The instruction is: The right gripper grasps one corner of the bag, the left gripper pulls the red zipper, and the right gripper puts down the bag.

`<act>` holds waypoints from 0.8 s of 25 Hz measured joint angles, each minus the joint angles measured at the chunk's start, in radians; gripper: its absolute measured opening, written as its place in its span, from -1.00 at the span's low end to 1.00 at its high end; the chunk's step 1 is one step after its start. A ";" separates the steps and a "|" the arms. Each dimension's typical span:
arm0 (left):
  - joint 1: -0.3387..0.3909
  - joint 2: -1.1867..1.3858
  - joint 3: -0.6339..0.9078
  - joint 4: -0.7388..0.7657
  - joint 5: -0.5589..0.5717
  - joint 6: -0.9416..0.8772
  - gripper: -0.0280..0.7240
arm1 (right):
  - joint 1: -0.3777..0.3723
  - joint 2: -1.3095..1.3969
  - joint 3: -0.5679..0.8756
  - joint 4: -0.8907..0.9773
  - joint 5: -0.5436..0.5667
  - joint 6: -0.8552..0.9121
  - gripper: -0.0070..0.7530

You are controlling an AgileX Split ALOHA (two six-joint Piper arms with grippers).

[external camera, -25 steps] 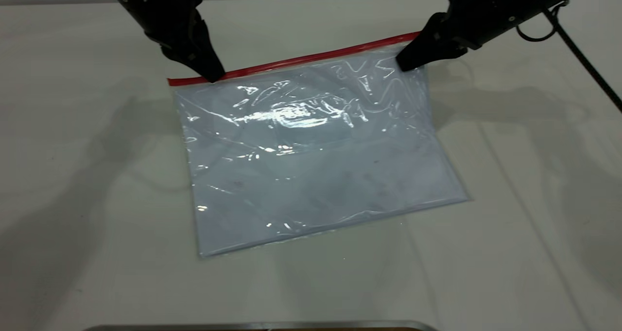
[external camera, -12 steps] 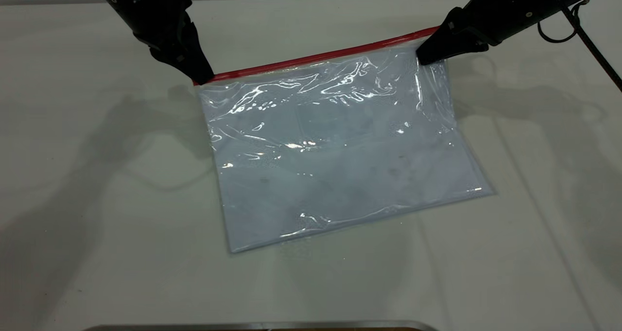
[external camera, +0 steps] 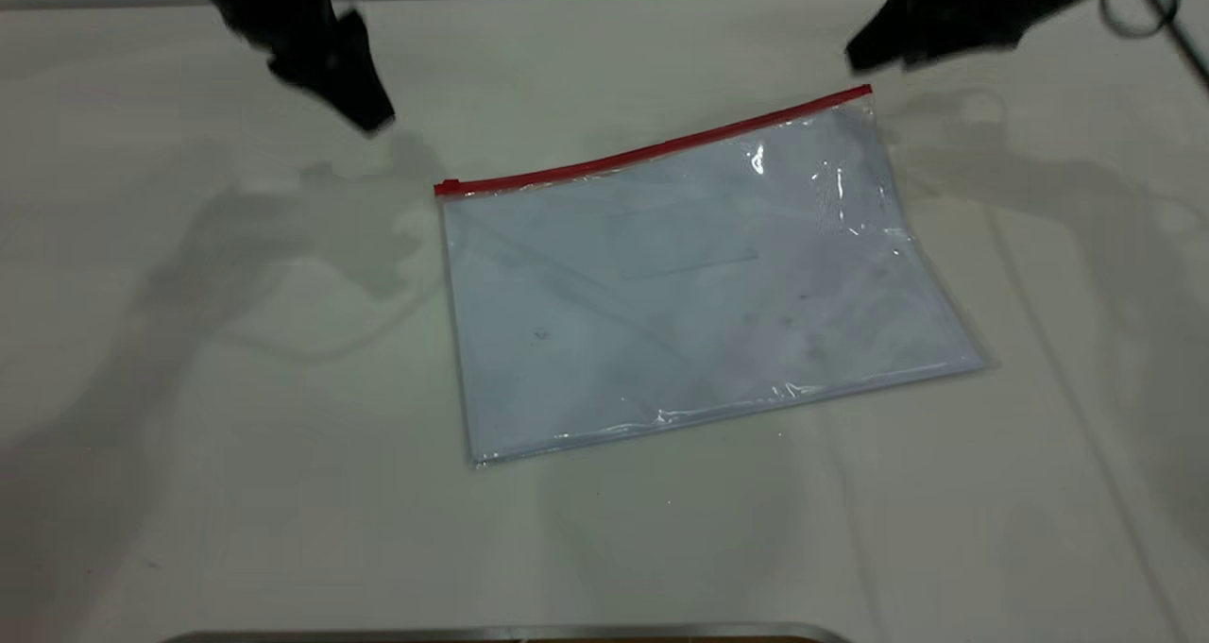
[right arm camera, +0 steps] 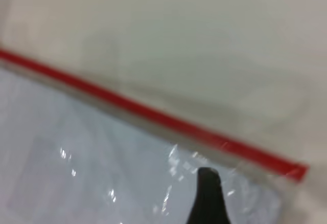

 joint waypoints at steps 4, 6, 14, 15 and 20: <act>0.000 -0.140 0.001 0.009 0.014 -0.147 0.63 | -0.025 -0.160 0.000 -0.088 0.018 0.101 0.71; 0.000 -0.231 0.001 0.043 0.040 -0.233 0.63 | -0.039 -0.271 0.000 -0.142 0.057 0.168 0.65; 0.000 -0.624 0.001 0.257 0.251 -0.588 0.63 | -0.066 -0.724 0.001 -0.351 0.270 0.480 0.55; 0.000 -0.665 0.001 0.275 0.284 -0.626 0.63 | -0.069 -0.775 0.001 -0.368 0.299 0.527 0.55; 0.000 -0.862 0.001 0.340 0.434 -0.755 0.63 | -0.072 -1.048 0.001 -0.458 0.439 0.675 0.55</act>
